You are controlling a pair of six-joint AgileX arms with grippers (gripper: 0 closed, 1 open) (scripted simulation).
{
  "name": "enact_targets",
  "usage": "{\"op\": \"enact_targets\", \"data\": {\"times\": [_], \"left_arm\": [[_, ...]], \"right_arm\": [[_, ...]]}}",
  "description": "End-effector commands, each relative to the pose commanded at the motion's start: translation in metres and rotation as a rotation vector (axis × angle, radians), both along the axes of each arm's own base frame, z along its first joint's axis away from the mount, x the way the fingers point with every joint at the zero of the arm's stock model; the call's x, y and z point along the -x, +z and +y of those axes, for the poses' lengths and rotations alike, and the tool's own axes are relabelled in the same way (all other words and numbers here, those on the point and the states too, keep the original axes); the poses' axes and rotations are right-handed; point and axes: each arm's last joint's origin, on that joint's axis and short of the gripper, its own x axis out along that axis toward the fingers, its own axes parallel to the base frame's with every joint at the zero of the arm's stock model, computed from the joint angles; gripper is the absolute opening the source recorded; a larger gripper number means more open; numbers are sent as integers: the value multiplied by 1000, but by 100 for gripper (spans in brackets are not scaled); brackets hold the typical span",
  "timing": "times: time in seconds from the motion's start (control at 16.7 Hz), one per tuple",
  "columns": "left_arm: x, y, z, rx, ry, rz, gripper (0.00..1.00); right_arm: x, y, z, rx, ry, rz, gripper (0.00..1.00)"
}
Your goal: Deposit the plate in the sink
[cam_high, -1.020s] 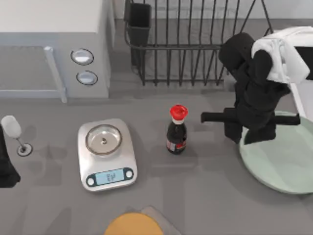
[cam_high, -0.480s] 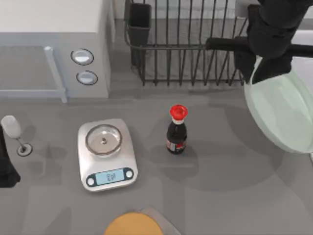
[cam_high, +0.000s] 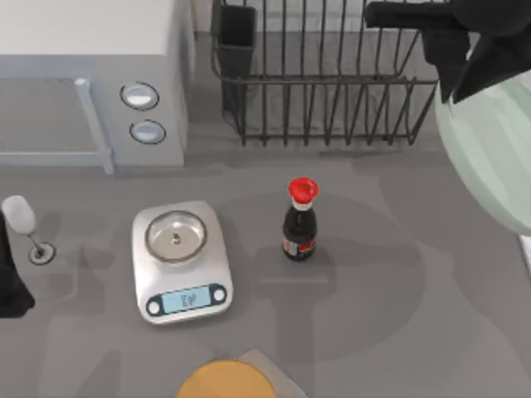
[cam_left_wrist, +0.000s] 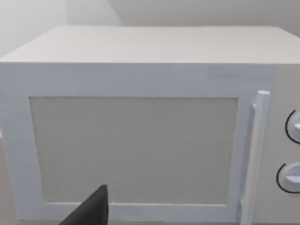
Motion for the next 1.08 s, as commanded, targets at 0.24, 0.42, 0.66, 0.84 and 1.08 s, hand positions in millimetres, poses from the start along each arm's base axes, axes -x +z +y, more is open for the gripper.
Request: {"op": "enact_targets", "data": {"times": [0.24, 0.42, 0.66, 0.84, 1.08], "left_arm": [[0, 0, 0, 0, 0, 0, 100], [0, 0, 0, 0, 0, 0, 100], [0, 0, 0, 0, 0, 0, 100], [0, 0, 0, 0, 0, 0, 100], [0, 0, 0, 0, 0, 0, 100]], "right_arm": [[3, 4, 0, 2, 8, 8, 0], [1, 5, -2, 0, 1, 4, 0], [-39, -12, -27, 11, 3, 8, 0], [-98, -55, -71, 31, 8, 47, 0], [-157, -126, -162, 38, 16, 102, 0]]}}
